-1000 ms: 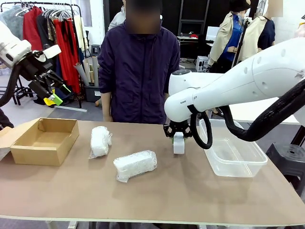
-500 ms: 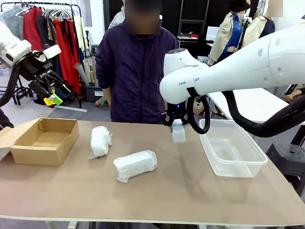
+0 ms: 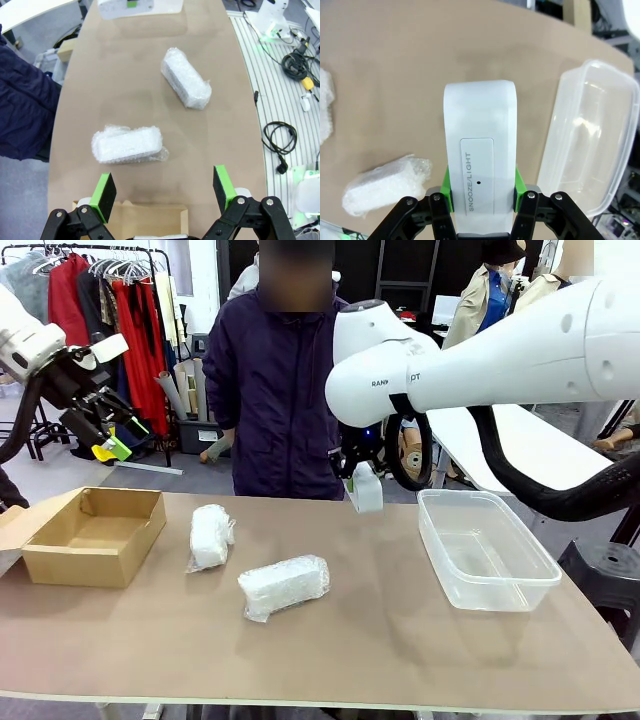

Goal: Separate and place wrapped and unwrapped clocks.
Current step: Pick up the Digital clock indicated by the person.

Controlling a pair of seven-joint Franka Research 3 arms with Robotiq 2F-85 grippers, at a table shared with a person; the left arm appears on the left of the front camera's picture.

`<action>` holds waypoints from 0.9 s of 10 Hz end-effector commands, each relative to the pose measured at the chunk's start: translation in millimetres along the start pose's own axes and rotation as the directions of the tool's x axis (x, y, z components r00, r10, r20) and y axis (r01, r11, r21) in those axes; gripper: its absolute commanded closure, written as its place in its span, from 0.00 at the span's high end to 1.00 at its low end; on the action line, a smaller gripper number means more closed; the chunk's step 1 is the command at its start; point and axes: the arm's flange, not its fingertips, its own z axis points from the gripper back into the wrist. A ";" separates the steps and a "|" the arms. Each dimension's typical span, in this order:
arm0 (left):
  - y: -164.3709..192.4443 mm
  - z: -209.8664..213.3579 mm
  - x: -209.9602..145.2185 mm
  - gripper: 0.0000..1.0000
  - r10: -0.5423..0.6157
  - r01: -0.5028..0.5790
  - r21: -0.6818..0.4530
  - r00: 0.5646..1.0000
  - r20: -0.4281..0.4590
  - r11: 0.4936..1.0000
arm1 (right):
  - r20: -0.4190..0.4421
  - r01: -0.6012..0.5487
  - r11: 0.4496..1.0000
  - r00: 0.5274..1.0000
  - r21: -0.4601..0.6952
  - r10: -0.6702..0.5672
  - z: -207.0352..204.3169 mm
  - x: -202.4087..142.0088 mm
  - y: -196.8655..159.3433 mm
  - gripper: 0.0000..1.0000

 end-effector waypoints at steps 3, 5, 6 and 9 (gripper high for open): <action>-2.2 1.9 0.7 1.00 -0.005 0.005 0.001 1.000 0.001 1.000 | 0.046 -0.063 0.997 0.997 -0.035 0.065 27.4 1.4 -0.6 0.00; -2.2 1.9 0.7 1.00 -0.005 0.005 0.001 1.000 0.001 1.000 | 0.052 -0.065 0.997 0.996 -0.044 0.068 30.8 1.8 0.1 0.00; -2.2 1.9 0.7 1.00 -0.005 0.005 0.001 1.000 0.001 1.000 | 0.054 -0.065 0.997 0.996 -0.046 0.068 31.4 1.7 0.2 0.00; -2.2 1.9 0.7 1.00 -0.005 0.005 0.001 1.000 0.001 1.000 | 0.040 -0.040 0.999 0.998 -0.010 0.041 23.5 0.9 2.8 0.00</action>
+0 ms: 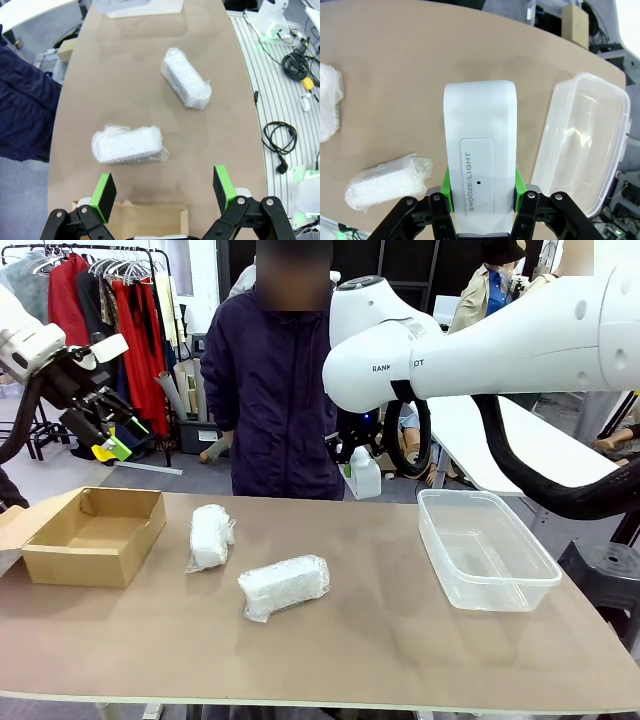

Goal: Separate and place wrapped and unwrapped clocks.
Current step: Pick up the Digital clock indicated by the person.

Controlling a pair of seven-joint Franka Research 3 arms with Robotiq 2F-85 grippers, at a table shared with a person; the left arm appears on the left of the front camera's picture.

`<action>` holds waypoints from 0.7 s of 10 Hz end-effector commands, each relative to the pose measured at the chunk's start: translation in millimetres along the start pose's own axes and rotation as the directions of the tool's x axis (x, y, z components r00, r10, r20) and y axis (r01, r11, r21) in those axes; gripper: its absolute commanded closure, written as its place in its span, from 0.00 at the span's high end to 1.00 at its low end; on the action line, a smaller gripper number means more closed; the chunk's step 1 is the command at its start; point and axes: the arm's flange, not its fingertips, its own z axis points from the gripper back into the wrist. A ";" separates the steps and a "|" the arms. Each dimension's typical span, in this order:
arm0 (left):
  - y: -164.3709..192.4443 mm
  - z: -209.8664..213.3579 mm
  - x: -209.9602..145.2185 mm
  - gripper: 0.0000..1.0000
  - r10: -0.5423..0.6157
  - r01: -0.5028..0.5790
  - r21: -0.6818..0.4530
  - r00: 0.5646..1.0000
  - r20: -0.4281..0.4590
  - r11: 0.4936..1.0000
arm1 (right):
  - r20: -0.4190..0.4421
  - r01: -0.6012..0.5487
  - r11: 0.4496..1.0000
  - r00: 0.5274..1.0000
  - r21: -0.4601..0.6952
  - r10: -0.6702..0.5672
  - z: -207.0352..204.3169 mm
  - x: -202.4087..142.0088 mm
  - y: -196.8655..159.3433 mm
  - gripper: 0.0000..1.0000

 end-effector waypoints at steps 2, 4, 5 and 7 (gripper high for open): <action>-2.2 1.9 0.7 1.00 -0.005 0.005 0.001 1.000 0.001 1.000 | 0.002 0.000 1.000 1.000 0.000 0.000 1.2 0.0 -0.3 0.00; -2.2 1.9 0.7 1.00 -0.005 0.005 0.001 1.000 0.001 1.000 | 0.002 0.000 1.000 1.000 0.000 0.000 1.2 0.0 -0.3 0.00; -2.2 1.9 0.7 1.00 -0.005 0.005 0.001 1.000 0.001 1.000 | 0.002 0.000 1.000 1.000 0.000 0.000 1.2 0.0 -0.3 0.00; -2.2 1.9 0.7 1.00 -0.005 0.005 0.001 1.000 0.001 1.000 | -0.005 -0.001 1.000 1.000 -0.001 0.001 -3.2 0.1 0.8 0.00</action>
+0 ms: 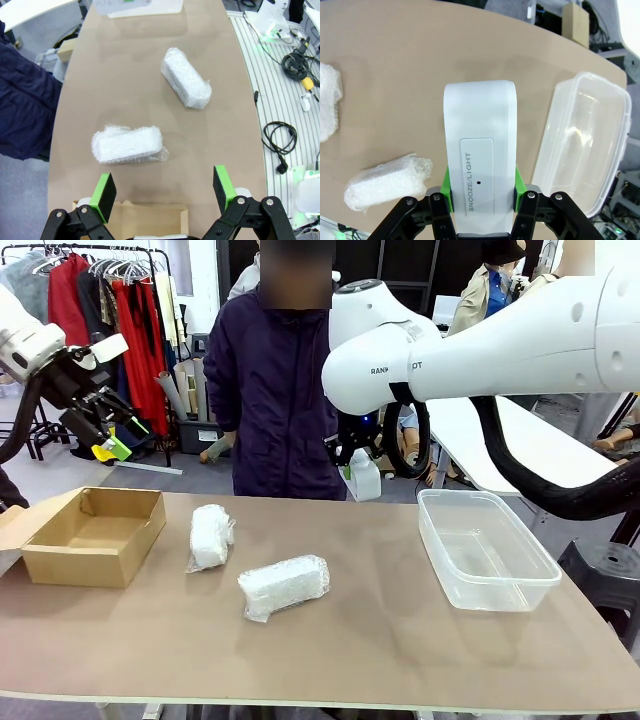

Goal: Separate and place wrapped and unwrapped clocks.
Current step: Pick up the Digital clock indicated by the person.

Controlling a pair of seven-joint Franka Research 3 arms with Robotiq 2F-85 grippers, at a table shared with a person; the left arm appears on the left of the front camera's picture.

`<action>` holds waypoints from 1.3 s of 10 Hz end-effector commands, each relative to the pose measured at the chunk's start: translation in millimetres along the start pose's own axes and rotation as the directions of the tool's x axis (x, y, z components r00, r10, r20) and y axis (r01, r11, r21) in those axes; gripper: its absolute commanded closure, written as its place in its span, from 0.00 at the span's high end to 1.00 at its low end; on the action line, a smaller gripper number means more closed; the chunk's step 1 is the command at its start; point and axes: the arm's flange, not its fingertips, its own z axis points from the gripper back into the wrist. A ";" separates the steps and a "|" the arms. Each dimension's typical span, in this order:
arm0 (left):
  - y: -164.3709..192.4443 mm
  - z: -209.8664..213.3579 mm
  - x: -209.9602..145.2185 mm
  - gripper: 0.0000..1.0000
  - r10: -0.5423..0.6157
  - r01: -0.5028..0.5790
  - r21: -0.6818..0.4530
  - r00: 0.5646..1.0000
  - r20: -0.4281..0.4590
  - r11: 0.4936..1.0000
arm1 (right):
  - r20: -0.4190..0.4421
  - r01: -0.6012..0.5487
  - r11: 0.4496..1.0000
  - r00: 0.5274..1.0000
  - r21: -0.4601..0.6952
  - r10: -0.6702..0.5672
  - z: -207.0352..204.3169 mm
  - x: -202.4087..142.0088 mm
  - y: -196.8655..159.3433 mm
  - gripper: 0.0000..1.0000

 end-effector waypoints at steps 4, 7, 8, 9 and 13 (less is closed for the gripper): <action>-2.2 1.9 0.7 1.00 -0.005 0.005 0.001 1.000 0.001 1.000 | 0.053 -0.105 0.989 0.994 0.107 0.100 42.7 -1.3 -10.1 0.00; -2.2 1.9 0.7 1.00 -0.005 0.005 0.001 1.000 0.001 1.000 | 0.079 -0.154 0.982 0.986 0.113 0.146 61.5 -4.1 -13.2 0.00; -2.2 1.9 0.7 1.00 -0.005 0.005 0.001 1.000 0.001 1.000 | 0.088 -0.164 0.980 0.984 0.114 0.155 65.1 -5.2 -12.9 0.00; -2.2 1.9 0.7 1.00 -0.005 0.005 0.001 1.000 0.001 1.000 | 0.094 -0.175 0.978 0.982 0.115 0.165 70.6 -5.5 -14.2 0.00; -2.2 1.9 0.7 1.00 -0.005 0.005 0.001 1.000 0.001 1.000 | 0.133 -0.220 0.964 0.971 0.147 0.201 99.7 -12.3 -19.5 0.00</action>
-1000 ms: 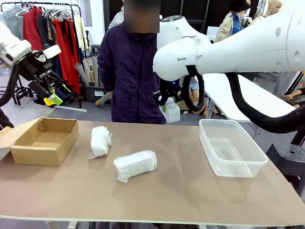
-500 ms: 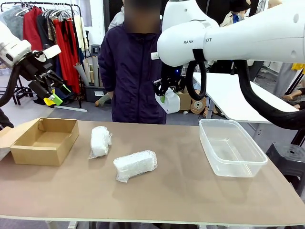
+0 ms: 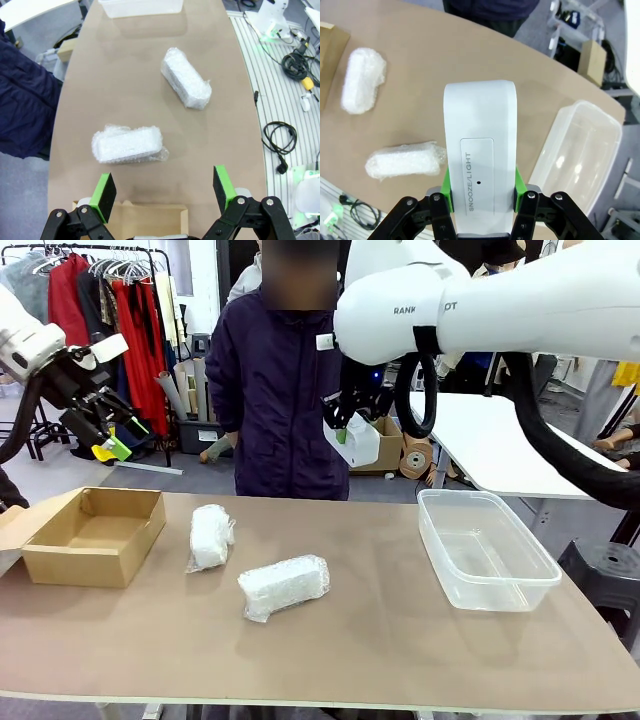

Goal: Separate and place wrapped and unwrapped clocks.
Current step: Pick up the Digital clock indicated by the person, then if the picked Digital clock is wrapped, place it in the Package Box ; if not, place it in the Organizing box.

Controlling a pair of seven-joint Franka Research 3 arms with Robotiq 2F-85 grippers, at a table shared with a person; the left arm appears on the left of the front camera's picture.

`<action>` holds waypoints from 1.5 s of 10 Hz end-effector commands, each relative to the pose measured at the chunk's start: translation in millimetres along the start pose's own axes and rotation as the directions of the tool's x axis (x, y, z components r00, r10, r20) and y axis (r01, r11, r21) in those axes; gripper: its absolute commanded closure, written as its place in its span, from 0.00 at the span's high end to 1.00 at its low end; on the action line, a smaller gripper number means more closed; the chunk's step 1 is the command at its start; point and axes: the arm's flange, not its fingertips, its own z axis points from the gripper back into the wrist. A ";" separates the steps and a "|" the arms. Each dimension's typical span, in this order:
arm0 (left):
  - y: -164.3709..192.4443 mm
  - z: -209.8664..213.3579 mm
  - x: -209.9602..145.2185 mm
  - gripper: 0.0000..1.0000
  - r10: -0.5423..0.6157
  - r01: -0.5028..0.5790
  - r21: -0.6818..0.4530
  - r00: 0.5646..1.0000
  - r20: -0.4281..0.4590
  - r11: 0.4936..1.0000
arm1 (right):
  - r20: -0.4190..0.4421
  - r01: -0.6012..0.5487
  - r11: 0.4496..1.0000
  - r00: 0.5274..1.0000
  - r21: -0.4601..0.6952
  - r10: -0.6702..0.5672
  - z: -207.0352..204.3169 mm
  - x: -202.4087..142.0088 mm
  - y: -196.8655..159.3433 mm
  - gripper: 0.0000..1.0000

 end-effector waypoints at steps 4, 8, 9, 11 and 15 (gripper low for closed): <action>-2.2 1.9 0.7 1.00 -0.005 0.005 0.001 1.000 0.001 1.000 | 0.009 -0.128 0.987 0.992 0.095 0.127 30.8 -4.0 -17.2 0.00; -2.2 1.9 0.7 1.00 -0.005 0.005 0.001 1.000 0.001 1.000 | 0.016 -0.097 0.994 0.995 0.059 0.096 27.2 -4.1 -10.2 0.00; -2.2 1.9 0.7 1.00 -0.005 0.005 0.001 1.000 0.001 1.000 | 0.016 -0.097 0.994 0.995 0.059 0.096 27.2 -4.1 -10.2 0.00; -2.2 1.9 0.7 1.00 -0.005 0.005 0.001 1.000 0.001 1.000 | 0.016 -0.097 0.994 0.995 0.059 0.096 27.2 -4.1 -10.2 0.00; -2.2 1.9 0.7 1.00 -0.005 0.005 0.001 1.000 0.001 1.000 | 0.016 -0.097 0.994 0.995 0.059 0.096 27.2 -4.1 -10.2 0.00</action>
